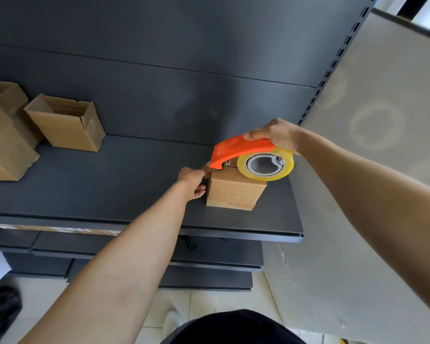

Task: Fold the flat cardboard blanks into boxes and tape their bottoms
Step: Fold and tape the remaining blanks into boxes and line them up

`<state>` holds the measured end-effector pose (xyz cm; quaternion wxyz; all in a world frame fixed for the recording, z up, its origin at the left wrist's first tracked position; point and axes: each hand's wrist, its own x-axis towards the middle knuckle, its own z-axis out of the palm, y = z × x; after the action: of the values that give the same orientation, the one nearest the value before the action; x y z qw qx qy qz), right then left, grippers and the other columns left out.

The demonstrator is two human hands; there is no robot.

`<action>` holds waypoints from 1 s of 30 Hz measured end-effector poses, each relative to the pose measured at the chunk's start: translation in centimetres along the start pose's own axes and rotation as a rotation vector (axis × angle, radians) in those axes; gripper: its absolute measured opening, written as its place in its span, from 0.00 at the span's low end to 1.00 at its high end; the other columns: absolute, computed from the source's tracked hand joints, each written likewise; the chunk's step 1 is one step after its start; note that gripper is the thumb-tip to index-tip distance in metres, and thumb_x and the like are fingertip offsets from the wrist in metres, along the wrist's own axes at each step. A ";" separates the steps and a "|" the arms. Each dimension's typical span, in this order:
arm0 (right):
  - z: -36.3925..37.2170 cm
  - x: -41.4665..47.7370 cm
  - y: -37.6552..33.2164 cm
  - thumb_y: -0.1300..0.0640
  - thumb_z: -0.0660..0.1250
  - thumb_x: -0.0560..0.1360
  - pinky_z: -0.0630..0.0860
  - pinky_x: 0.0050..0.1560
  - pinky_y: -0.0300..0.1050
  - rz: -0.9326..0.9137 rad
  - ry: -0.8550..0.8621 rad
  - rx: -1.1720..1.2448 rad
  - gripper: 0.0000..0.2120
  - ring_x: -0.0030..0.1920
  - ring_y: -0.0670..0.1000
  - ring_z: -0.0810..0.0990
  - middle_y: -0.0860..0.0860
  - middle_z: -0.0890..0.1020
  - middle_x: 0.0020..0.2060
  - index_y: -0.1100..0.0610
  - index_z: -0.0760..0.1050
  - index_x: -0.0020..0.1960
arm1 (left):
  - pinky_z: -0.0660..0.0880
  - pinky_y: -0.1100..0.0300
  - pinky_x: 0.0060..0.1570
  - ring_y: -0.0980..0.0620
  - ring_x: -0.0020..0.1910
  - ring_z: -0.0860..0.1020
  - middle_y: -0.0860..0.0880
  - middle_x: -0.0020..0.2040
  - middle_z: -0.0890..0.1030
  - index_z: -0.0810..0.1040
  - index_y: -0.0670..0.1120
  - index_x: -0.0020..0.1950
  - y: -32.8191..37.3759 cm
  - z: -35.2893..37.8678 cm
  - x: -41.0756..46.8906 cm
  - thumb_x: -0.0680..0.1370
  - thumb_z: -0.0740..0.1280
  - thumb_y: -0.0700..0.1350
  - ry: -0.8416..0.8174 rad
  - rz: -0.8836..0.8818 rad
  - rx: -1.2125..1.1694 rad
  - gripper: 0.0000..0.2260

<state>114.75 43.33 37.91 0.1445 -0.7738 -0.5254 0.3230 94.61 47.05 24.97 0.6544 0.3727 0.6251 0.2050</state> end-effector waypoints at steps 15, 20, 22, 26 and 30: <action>-0.1 -0.2 -0.1 0.37 0.71 0.67 0.76 0.54 0.50 0.013 0.018 0.031 0.25 0.45 0.54 0.82 0.55 0.84 0.45 0.59 0.81 0.47 | 0.74 0.53 0.52 0.46 0.50 0.77 0.44 0.50 0.80 0.78 0.45 0.48 0.5 0.8 -0.3 0.72 0.61 0.31 -0.019 0.373 -0.003 0.12; -0.3 -0.1 -0.1 0.38 0.70 0.68 0.76 0.54 0.49 0.006 -0.002 0.044 0.21 0.45 0.53 0.82 0.53 0.83 0.44 0.56 0.80 0.46 | 0.66 0.55 0.63 0.45 0.62 0.71 0.42 0.59 0.76 0.73 0.45 0.66 0.2 -0.7 -0.3 0.66 0.59 0.34 -0.644 0.432 -0.021 0.28; -0.3 0.0 -0.1 0.38 0.70 0.68 0.75 0.54 0.49 0.006 -0.013 0.044 0.21 0.46 0.54 0.81 0.53 0.83 0.44 0.56 0.80 0.45 | 0.61 0.54 0.70 0.48 0.67 0.69 0.47 0.67 0.73 0.67 0.52 0.72 0.2 -1.0 -0.2 0.68 0.67 0.38 -0.677 0.405 0.115 0.32; -0.3 0.1 -0.3 0.37 0.70 0.68 0.76 0.57 0.50 0.005 -0.025 0.039 0.22 0.48 0.54 0.81 0.53 0.83 0.46 0.56 0.80 0.47 | 0.57 0.51 0.73 0.52 0.71 0.63 0.55 0.69 0.69 0.60 0.58 0.75 0.5 -0.4 -0.4 0.69 0.76 0.47 -0.496 0.415 0.413 0.39; -0.4 0.0 -0.1 0.36 0.69 0.68 0.75 0.59 0.51 0.012 -0.037 0.028 0.24 0.48 0.54 0.81 0.52 0.83 0.47 0.56 0.80 0.49 | 0.61 0.51 0.71 0.51 0.69 0.66 0.53 0.70 0.69 0.59 0.56 0.75 0.4 0.2 0.0 0.68 0.77 0.49 -0.448 0.414 0.421 0.41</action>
<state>114.90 43.39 38.29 0.1437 -0.7686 -0.5188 0.3456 94.88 47.27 25.31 0.6286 0.6534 0.4063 0.1134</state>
